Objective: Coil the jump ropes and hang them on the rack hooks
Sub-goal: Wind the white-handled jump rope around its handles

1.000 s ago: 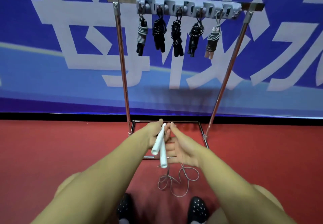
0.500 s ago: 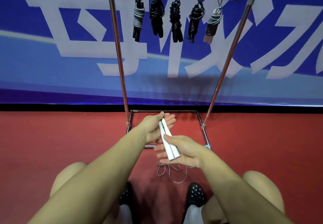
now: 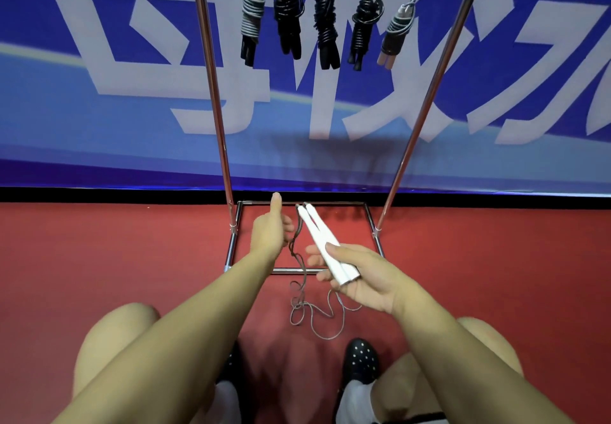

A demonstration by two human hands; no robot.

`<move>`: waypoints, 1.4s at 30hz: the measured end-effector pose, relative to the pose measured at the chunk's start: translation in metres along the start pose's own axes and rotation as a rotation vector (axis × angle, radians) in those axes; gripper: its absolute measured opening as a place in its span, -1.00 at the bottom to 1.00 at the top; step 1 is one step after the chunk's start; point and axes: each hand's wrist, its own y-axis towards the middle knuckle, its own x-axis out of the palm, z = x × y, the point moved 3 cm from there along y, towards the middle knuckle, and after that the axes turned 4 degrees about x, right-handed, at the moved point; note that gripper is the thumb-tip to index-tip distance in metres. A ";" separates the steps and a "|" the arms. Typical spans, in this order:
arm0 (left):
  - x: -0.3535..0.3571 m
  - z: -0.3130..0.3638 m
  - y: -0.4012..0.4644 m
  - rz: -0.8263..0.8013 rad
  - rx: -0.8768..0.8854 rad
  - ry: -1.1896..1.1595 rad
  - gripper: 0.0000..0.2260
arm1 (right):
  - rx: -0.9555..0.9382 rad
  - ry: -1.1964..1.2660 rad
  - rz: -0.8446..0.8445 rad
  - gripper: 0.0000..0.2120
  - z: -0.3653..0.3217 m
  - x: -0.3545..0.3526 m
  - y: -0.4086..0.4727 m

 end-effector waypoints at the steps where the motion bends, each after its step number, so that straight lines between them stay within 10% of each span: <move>1: 0.002 -0.002 0.002 -0.005 0.048 -0.042 -0.43 | -0.013 0.007 -0.009 -0.66 -0.006 0.001 -0.002; 17: 0.060 0.012 -0.037 -0.590 0.112 0.033 -0.69 | -0.303 0.217 0.054 -0.72 -0.098 -0.012 -0.014; 25: 0.063 -0.002 -0.046 -0.745 -0.317 -0.358 -0.82 | -0.437 0.271 0.070 -0.72 -0.121 -0.003 -0.011; 37: 0.041 0.003 -0.024 -0.303 0.062 -0.369 -0.87 | -0.468 0.259 0.108 -0.73 -0.132 -0.004 -0.019; 42: 0.015 0.012 -0.019 -0.073 0.524 0.247 -0.89 | -0.460 0.261 0.152 -0.72 -0.129 -0.011 -0.021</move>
